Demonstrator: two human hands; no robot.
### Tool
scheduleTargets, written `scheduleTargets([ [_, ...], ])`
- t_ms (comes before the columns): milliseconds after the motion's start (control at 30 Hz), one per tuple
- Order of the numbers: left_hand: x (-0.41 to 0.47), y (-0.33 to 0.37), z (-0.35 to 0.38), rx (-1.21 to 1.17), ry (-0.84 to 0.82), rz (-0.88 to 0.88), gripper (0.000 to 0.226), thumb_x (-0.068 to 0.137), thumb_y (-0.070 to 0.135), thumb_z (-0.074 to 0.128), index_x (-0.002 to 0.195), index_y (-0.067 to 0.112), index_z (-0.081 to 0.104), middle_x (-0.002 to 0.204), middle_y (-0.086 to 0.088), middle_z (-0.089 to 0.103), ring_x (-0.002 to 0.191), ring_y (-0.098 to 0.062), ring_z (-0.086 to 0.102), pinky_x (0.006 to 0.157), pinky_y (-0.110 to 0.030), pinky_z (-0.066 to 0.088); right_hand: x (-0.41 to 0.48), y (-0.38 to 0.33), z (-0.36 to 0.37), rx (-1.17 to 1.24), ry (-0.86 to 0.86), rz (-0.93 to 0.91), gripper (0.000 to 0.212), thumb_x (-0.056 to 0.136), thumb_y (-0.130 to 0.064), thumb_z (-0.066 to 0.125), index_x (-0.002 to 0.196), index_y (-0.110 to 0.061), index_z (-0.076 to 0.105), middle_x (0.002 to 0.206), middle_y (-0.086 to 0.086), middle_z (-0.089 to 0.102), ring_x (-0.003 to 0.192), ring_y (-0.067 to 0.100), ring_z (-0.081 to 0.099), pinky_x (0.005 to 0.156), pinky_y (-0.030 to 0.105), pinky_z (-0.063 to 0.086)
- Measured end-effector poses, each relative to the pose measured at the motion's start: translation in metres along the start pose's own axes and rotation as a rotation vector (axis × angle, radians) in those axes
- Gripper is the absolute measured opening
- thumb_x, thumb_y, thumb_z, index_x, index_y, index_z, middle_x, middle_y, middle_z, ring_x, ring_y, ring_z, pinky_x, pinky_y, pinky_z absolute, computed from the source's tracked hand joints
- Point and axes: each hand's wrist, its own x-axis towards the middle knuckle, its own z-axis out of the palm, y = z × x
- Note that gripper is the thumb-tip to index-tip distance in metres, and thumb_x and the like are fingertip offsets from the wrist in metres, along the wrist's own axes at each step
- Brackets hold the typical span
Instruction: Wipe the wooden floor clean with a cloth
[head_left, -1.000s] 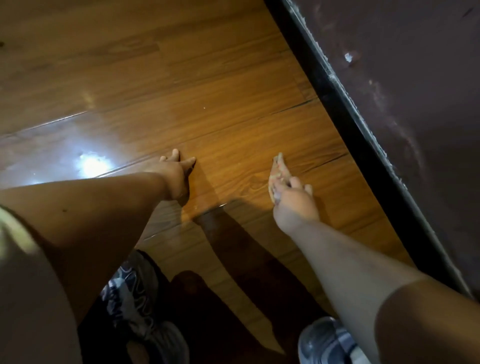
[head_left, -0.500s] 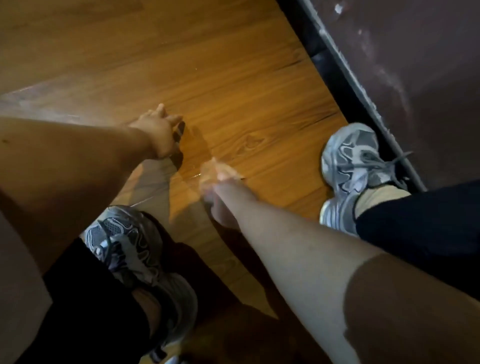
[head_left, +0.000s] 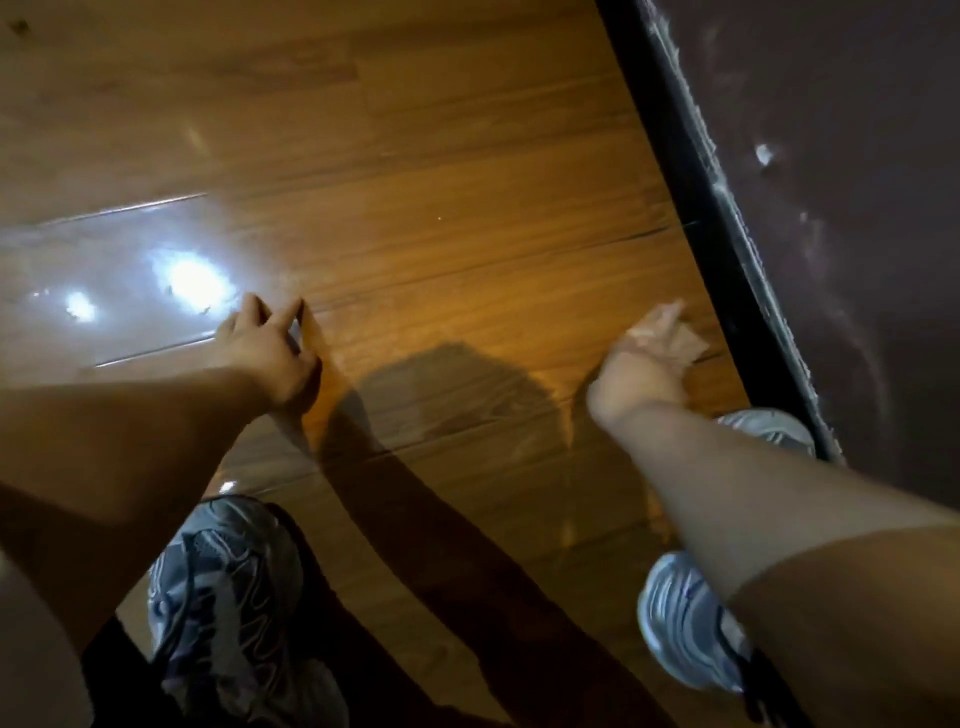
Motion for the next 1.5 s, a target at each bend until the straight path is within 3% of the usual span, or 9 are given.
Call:
scheduleTargets([
  [300, 0.005, -0.001, -0.009, 0.036, -0.045, -0.037, 0.06, 0.091, 0.036, 0.049, 0.146, 0.037, 0.025, 0.147, -0.013, 0.027, 0.13, -0.043, 0.027, 0.105, -0.05, 0.032, -0.047, -0.086, 0.065, -0.06, -0.104, -1.068, 0.046, 0.089, -0.015, 0.05, 0.132, -0.03, 0.048, 0.14, 0.004, 0.037, 0.124, 0.032, 0.029, 0.101, 0.047, 0.028],
  [533, 0.013, 0.023, -0.006, -0.029, 0.065, -0.159, 0.04, 0.089, 0.036, 0.05, 0.126, 0.022, 0.043, 0.128, -0.02, 0.038, 0.118, -0.044, 0.037, 0.094, -0.052, 0.038, 0.11, 0.04, -0.032, 0.055, 0.139, 0.045, 0.055, 0.1, -0.024, 0.028, 0.153, -0.017, 0.012, 0.155, 0.015, 0.024, 0.137, 0.034, 0.029, 0.105, 0.046, 0.031],
  [733, 0.014, 0.047, 0.009, -0.081, 0.172, -0.076, 0.04, 0.087, 0.023, 0.048, 0.121, 0.004, 0.044, 0.135, -0.019, 0.036, 0.125, -0.039, 0.032, 0.104, -0.051, 0.033, 0.034, -0.027, 0.036, -0.041, 0.112, -0.306, 0.075, 0.092, -0.01, 0.037, 0.151, -0.002, -0.009, 0.158, 0.024, -0.01, 0.146, 0.041, -0.005, 0.12, 0.047, 0.006],
  [867, 0.015, 0.047, 0.008, -0.066, 0.15, -0.078, 0.04, 0.085, 0.025, 0.051, 0.119, 0.003, 0.046, 0.125, -0.02, 0.041, 0.119, -0.042, 0.036, 0.103, -0.049, 0.032, -0.013, -0.05, 0.055, 0.027, -0.262, -0.895, 0.067, 0.094, -0.008, 0.035, 0.153, -0.032, 0.014, 0.162, -0.006, -0.005, 0.148, 0.022, -0.003, 0.116, 0.045, 0.013],
  [933, 0.011, 0.05, 0.009, -0.038, 0.181, -0.046, 0.038, 0.085, 0.025, 0.051, 0.118, 0.007, 0.046, 0.126, -0.019, 0.041, 0.121, -0.041, 0.035, 0.103, -0.052, 0.032, 0.003, -0.034, 0.046, 0.034, -0.216, -0.959, 0.059, 0.096, -0.013, 0.036, 0.149, -0.038, 0.027, 0.161, -0.008, 0.01, 0.148, 0.017, 0.003, 0.115, 0.043, 0.016],
  [1067, 0.013, 0.051, 0.007, 0.018, 0.121, 0.003, 0.053, 0.088, 0.024, 0.049, 0.138, 0.017, 0.032, 0.146, -0.018, 0.025, 0.135, -0.04, 0.02, 0.104, -0.059, 0.029, 0.086, 0.021, 0.003, 0.012, 0.099, -0.491, 0.048, 0.097, -0.019, 0.04, 0.145, -0.019, 0.037, 0.149, 0.012, 0.036, 0.137, 0.034, 0.032, 0.102, 0.041, 0.036],
  [1233, 0.024, 0.052, 0.003, 0.073, -0.04, 0.068, 0.067, 0.092, 0.03, 0.047, 0.151, 0.023, 0.015, 0.157, -0.009, 0.01, 0.141, -0.035, 0.015, 0.109, -0.049, 0.028, 0.128, 0.026, -0.025, 0.227, 0.1, 0.046, 0.059, 0.102, -0.03, 0.037, 0.154, -0.019, 0.012, 0.162, 0.008, 0.004, 0.148, 0.026, 0.006, 0.117, 0.032, 0.003],
  [1367, 0.028, 0.054, -0.004, 0.13, -0.149, 0.057, 0.065, 0.094, 0.024, 0.041, 0.152, 0.029, 0.011, 0.156, -0.008, 0.013, 0.136, -0.037, 0.03, 0.103, -0.047, 0.037, 0.041, -0.053, 0.027, 0.107, -0.05, -0.572, 0.07, 0.093, -0.009, 0.036, 0.154, -0.027, 0.005, 0.163, 0.002, -0.003, 0.148, 0.027, 0.001, 0.118, 0.042, 0.006],
  [1500, 0.038, 0.052, -0.032, 0.051, -0.047, 0.067, 0.057, 0.095, 0.036, 0.05, 0.147, 0.028, 0.031, 0.143, -0.007, 0.04, 0.123, -0.034, 0.046, 0.097, -0.042, 0.041, 0.016, -0.096, 0.033, -0.07, -0.337, -1.211, 0.05, 0.096, -0.013, 0.037, 0.144, -0.029, 0.041, 0.16, -0.005, 0.017, 0.146, 0.018, 0.008, 0.117, 0.042, 0.009],
])
